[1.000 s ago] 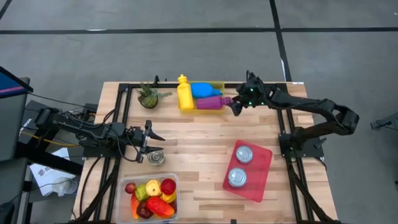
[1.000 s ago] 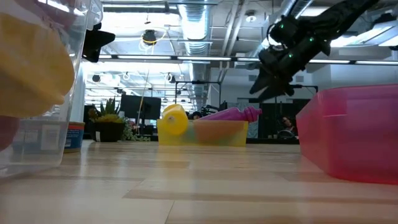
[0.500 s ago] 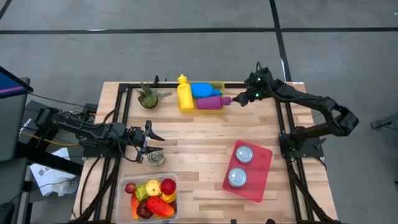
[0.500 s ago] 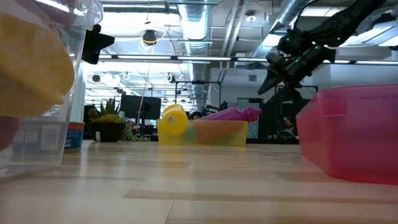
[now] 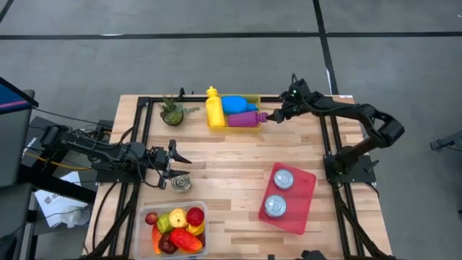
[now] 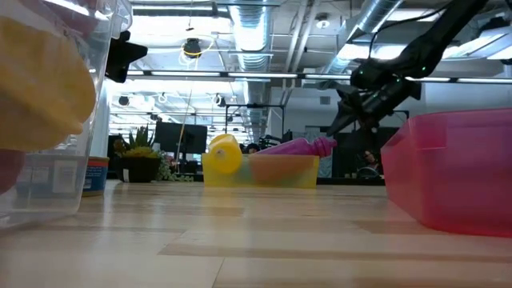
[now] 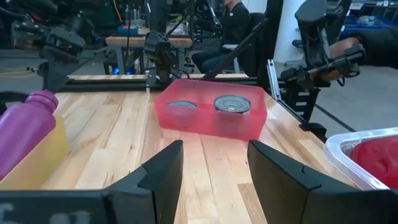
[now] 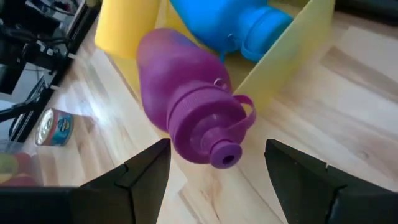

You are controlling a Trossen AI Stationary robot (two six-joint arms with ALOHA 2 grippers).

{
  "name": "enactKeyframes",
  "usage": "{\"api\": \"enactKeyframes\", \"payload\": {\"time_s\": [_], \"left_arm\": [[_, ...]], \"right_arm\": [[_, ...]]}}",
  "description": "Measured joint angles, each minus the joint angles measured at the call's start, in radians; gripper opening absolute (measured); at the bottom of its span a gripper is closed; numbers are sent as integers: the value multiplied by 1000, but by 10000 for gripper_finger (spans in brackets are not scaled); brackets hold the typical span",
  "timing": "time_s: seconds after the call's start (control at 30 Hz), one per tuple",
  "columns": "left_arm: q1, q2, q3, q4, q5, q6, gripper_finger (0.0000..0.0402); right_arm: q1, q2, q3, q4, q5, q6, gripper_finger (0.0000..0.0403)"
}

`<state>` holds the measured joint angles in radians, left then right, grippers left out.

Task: Pick & Place Food Item
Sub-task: Adjust the purple tumbler in the yellow bin

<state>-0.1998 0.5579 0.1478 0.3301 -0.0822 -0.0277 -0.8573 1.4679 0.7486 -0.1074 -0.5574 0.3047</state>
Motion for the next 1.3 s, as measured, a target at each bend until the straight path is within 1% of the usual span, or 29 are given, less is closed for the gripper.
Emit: {"api": "enactKeyframes", "payload": {"time_s": [0.23,0.37,0.5,0.77,0.87,0.93,1.03,1.13,1.2,1.3], "left_arm": [[0,0,0,-13,0,-3,172],[0,0,0,-15,0,-3,172],[0,0,0,-15,0,-4,172],[0,0,0,-16,0,-4,172],[0,0,0,-16,0,-4,172],[0,0,0,-16,0,-4,172],[0,0,0,-16,0,-4,172],[0,0,0,-16,0,-7,172],[0,0,0,-16,0,-7,172],[0,0,0,-16,0,-7,172]], "right_arm": [[-2,26,0,20,-22,-7,248],[6,26,0,37,-22,-13,225],[9,26,0,37,-22,-17,177],[20,25,0,37,-26,-44,46],[27,25,0,37,-24,-53,16],[33,25,0,37,-21,-53,5],[41,18,0,25,-21,-53,0],[55,-6,3,-1,-21,-50,1],[64,-27,18,-51,-16,-51,1],[79,-68,38,-62,9,-52,1]]}}
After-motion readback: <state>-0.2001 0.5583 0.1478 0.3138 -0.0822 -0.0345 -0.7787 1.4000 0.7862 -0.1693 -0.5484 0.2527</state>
